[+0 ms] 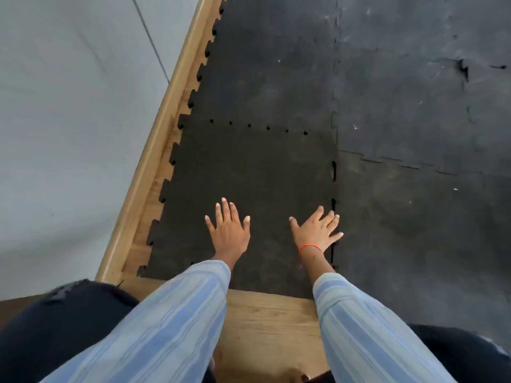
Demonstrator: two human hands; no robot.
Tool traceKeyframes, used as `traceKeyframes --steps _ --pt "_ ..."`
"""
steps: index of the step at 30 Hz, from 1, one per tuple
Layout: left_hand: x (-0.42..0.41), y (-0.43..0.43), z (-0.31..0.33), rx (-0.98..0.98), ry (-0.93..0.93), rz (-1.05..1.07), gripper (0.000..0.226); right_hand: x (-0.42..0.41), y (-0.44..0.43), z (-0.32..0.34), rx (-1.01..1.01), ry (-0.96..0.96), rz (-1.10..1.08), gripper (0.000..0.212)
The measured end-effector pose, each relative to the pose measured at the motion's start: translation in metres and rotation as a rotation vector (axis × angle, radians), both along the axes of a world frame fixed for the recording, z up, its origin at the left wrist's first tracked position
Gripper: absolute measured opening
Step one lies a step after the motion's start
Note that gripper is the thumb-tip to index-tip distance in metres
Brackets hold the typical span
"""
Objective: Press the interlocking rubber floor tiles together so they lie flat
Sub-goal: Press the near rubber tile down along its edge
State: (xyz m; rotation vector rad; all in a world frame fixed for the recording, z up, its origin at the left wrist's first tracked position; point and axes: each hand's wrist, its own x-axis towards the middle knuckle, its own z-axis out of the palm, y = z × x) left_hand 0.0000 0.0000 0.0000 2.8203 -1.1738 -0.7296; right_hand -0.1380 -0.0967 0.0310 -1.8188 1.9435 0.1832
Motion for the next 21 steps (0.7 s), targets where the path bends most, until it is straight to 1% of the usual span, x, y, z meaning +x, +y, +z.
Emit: traceKeyframes --steps 2,5,8,10,12,16,21 --pt "-0.001 0.004 -0.019 0.029 -0.017 0.043 0.068 -0.004 -0.001 -0.019 0.002 0.021 -0.063 0.101" --pt "0.006 0.011 -0.045 -0.019 -0.058 0.032 0.071 -0.013 -0.001 -0.045 -0.035 0.032 -0.063 0.115" --pt "0.03 0.007 -0.049 -0.021 -0.058 0.048 0.08 -0.019 -0.001 -0.057 -0.094 0.04 -0.043 0.121" --pt "0.054 0.001 -0.048 0.036 -0.016 0.125 0.087 -0.022 -0.006 -0.058 -0.082 0.049 -0.053 0.129" --pt "0.076 -0.003 -0.045 0.046 -0.006 0.182 0.092 -0.025 -0.01 -0.058 -0.064 0.048 -0.08 0.135" --pt "0.11 -0.002 -0.044 0.044 0.004 0.221 0.103 -0.024 -0.013 -0.056 -0.049 0.078 -0.072 0.137" --pt "0.13 -0.001 -0.044 0.02 0.036 0.249 0.123 -0.022 -0.015 -0.052 -0.024 0.096 -0.076 0.136"
